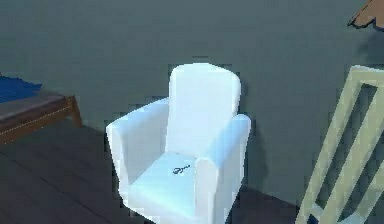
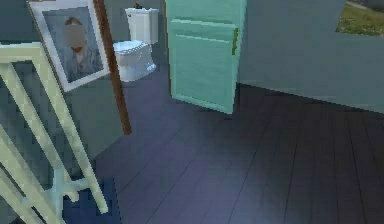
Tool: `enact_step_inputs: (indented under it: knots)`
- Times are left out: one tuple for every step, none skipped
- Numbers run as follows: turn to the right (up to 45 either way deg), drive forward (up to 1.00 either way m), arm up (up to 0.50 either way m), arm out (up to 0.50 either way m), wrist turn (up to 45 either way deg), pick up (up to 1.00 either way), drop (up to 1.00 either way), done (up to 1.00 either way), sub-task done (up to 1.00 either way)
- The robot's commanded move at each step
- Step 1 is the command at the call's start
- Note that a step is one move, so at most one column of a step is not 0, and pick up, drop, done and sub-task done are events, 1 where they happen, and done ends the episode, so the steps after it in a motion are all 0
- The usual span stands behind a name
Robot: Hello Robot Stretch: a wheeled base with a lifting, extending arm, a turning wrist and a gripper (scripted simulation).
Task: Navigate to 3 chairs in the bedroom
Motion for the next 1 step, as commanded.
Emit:
enact_step_inputs:
  knots:
    - [-45.0, 0.00, 0.00, 0.00, 0.0, 0.00, 0.00, 0.00, 0.00]
